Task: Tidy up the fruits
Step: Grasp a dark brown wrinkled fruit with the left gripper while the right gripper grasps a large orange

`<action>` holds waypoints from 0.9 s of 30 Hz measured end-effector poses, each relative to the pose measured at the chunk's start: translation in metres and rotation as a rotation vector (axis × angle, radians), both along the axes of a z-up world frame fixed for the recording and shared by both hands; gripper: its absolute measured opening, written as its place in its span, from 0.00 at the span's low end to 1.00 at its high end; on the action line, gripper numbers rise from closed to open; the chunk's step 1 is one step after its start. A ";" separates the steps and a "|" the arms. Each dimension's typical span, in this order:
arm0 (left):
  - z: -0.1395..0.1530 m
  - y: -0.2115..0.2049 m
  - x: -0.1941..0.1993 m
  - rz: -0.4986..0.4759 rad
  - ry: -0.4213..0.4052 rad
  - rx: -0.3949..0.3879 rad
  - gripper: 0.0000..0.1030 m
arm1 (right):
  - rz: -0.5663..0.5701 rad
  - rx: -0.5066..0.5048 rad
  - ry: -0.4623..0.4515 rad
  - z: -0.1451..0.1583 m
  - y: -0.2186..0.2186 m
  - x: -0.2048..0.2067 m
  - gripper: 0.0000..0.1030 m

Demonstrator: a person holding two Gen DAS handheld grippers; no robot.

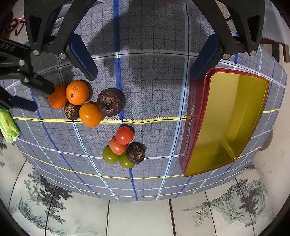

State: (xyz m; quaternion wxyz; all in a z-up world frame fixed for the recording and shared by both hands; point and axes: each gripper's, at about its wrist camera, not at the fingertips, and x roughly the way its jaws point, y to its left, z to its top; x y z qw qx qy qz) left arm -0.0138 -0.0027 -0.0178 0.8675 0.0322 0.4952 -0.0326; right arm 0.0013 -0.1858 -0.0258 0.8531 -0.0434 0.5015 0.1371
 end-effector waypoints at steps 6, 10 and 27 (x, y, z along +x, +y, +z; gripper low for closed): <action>-0.001 -0.002 0.001 -0.017 0.007 -0.013 0.91 | 0.016 0.002 0.028 -0.011 0.005 0.002 0.55; -0.001 -0.005 0.003 -0.033 0.010 -0.026 0.87 | 0.022 0.005 0.042 -0.016 0.007 0.004 0.49; -0.008 -0.014 0.017 -0.071 0.048 -0.060 0.83 | 0.048 0.047 0.054 -0.025 0.009 0.011 0.38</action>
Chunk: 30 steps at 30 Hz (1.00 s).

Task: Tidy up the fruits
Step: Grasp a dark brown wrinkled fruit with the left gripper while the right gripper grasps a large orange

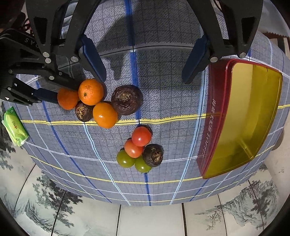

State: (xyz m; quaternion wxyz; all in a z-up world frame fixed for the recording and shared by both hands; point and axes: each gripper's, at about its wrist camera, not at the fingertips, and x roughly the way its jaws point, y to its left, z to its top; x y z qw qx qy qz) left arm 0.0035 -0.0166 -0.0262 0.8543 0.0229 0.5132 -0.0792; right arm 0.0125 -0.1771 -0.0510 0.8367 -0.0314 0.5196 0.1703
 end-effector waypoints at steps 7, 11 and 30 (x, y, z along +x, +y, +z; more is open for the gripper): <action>-0.003 -0.004 0.004 -0.012 0.010 0.005 0.82 | -0.005 0.000 -0.004 -0.001 -0.002 0.000 0.36; -0.003 -0.005 0.005 -0.015 0.011 0.001 0.82 | -0.040 -0.010 -0.012 0.002 -0.012 0.001 0.36; -0.017 -0.011 0.036 -0.026 0.076 -0.051 0.69 | -0.188 -0.031 -0.012 0.000 -0.059 0.018 0.36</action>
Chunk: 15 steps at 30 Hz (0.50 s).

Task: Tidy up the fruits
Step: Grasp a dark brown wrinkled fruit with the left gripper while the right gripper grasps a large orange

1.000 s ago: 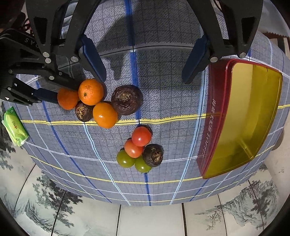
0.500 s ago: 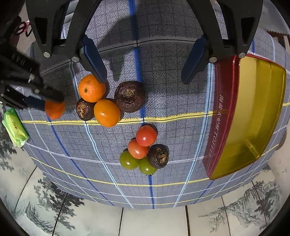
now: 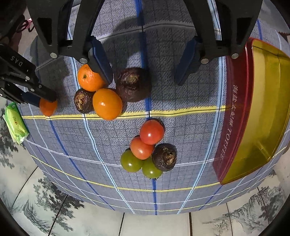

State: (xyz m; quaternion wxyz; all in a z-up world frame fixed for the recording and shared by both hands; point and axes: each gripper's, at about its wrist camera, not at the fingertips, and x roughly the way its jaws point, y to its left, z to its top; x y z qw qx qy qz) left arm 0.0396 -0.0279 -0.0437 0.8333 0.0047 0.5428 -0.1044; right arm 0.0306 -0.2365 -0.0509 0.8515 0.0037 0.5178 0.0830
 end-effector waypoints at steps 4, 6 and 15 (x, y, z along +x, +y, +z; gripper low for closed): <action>-0.004 0.000 0.005 -0.004 -0.001 0.007 0.68 | -0.004 0.006 0.002 -0.001 -0.001 0.000 0.36; -0.005 -0.001 0.005 -0.013 -0.009 0.008 0.67 | -0.003 0.006 0.002 -0.001 -0.001 0.001 0.36; -0.002 -0.005 0.006 -0.057 -0.004 -0.018 0.40 | -0.005 0.002 0.002 -0.001 -0.001 0.002 0.37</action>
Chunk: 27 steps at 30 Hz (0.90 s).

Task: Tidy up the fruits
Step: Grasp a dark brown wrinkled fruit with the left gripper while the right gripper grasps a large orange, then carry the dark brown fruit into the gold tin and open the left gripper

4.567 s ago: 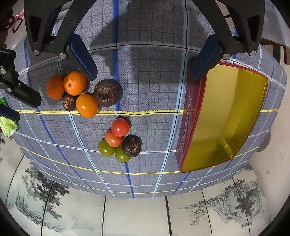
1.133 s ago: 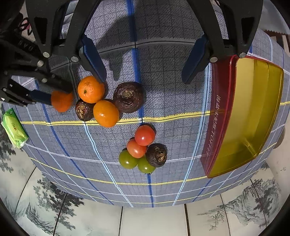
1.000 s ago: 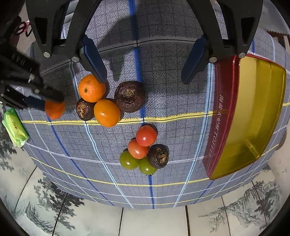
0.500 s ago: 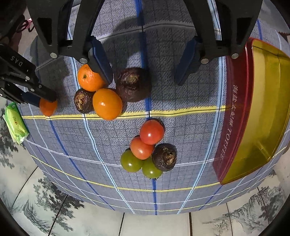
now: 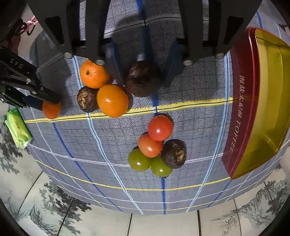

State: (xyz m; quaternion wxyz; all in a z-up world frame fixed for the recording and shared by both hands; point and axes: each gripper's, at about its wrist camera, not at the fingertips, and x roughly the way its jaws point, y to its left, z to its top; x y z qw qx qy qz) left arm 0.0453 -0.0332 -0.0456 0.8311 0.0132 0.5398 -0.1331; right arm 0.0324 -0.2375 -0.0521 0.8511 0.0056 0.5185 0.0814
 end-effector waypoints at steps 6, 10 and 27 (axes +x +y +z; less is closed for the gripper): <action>0.002 0.001 -0.001 0.005 0.009 -0.009 0.40 | -0.002 -0.001 0.001 0.000 0.001 0.001 0.37; 0.009 0.005 -0.003 0.009 0.008 -0.029 0.40 | -0.003 -0.001 0.002 0.000 0.001 0.001 0.37; 0.066 0.080 0.010 0.145 -0.090 -0.014 0.40 | -0.009 -0.016 0.018 -0.006 0.004 0.003 0.38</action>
